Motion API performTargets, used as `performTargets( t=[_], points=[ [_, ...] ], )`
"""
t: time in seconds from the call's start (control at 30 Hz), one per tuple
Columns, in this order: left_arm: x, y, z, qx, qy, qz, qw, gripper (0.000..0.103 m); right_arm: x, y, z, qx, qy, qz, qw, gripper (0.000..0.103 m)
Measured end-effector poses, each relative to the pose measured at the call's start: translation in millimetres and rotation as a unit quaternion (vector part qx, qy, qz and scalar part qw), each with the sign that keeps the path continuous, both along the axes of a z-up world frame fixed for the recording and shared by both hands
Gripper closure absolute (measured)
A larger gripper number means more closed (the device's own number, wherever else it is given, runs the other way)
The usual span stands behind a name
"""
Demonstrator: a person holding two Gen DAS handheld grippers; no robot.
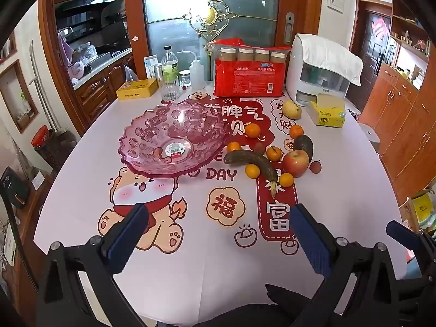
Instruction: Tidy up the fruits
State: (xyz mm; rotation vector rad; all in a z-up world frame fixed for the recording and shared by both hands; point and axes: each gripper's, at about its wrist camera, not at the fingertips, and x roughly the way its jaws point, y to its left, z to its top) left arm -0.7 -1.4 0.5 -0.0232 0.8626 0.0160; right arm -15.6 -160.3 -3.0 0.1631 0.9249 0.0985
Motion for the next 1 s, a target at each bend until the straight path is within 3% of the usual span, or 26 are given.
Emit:
performTargets(
  t=[1.0],
  points=[
    [-1.4, -0.1, -14.3, 0.007, 0.012, -0.001, 0.9999, 0.001, 6.5, -3.7, -6.0, 0.004, 0.006, -0.001, 1.0, 0.001]
  ],
)
